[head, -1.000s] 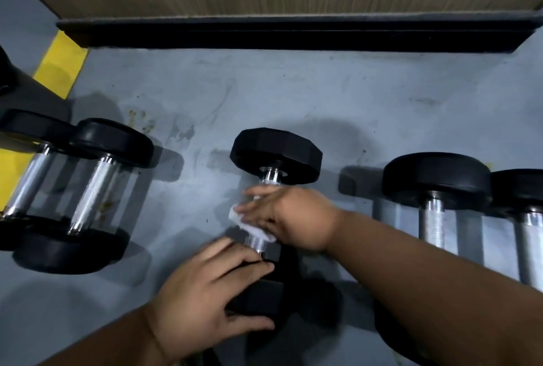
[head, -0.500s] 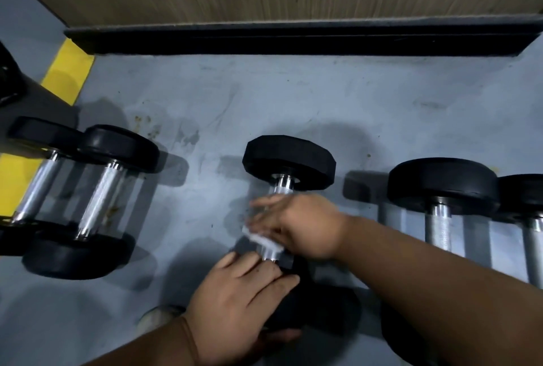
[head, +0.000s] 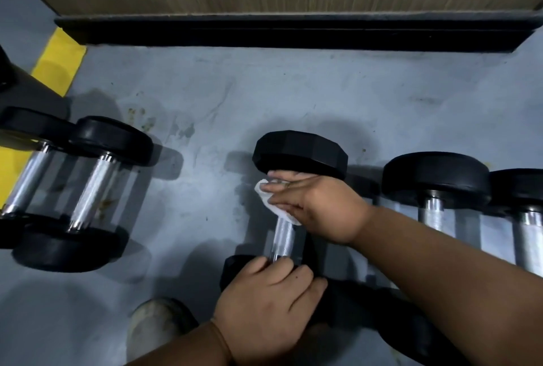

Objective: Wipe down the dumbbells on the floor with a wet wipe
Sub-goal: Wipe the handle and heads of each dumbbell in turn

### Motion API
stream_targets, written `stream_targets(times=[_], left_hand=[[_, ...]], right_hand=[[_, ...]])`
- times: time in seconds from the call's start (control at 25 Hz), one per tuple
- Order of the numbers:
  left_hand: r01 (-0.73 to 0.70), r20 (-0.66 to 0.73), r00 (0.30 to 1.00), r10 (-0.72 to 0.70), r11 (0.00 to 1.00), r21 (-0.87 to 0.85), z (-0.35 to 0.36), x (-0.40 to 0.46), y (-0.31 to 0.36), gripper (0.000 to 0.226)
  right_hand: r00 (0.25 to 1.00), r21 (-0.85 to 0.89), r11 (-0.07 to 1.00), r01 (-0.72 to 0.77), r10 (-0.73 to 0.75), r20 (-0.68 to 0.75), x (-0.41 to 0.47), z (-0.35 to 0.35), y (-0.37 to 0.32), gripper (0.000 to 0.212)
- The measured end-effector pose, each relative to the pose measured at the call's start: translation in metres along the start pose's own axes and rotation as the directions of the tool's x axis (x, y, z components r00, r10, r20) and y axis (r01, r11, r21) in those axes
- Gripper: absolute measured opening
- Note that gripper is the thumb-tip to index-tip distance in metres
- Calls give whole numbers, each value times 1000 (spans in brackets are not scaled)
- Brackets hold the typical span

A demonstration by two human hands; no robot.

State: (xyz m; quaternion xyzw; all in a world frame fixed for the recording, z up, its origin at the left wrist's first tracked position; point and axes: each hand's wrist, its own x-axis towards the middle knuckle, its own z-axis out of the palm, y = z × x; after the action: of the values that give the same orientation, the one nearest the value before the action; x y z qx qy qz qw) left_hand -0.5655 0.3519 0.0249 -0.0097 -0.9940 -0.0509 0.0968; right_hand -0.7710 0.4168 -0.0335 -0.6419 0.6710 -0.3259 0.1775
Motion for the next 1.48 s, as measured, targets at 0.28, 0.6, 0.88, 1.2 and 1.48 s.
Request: stream_targets(times=[0.28, 0.6, 0.88, 1.2, 1.48], left_hand=[[29, 23, 999, -29, 1000, 6, 5, 0, 4, 26], [-14, 0, 1000, 14, 998, 55, 6, -1, 7, 31], [-8, -34, 999, 8, 1000, 23, 4, -1, 5, 31], [-25, -19, 1000, 25, 1000, 18, 7, -1, 9, 33], [-9, -35, 999, 10, 1000, 24, 7, 0, 7, 29]], right_hand=[[947, 51, 988, 145, -153, 283, -10, 2, -16, 25], [981, 71, 989, 131, -139, 138, -28, 16, -26, 29], [998, -123, 991, 45, -49, -27, -1, 8, 0, 18], [988, -41, 991, 129, -125, 90, -4, 8, -4, 27], [973, 19, 993, 118, -119, 199, -20, 15, -25, 22]])
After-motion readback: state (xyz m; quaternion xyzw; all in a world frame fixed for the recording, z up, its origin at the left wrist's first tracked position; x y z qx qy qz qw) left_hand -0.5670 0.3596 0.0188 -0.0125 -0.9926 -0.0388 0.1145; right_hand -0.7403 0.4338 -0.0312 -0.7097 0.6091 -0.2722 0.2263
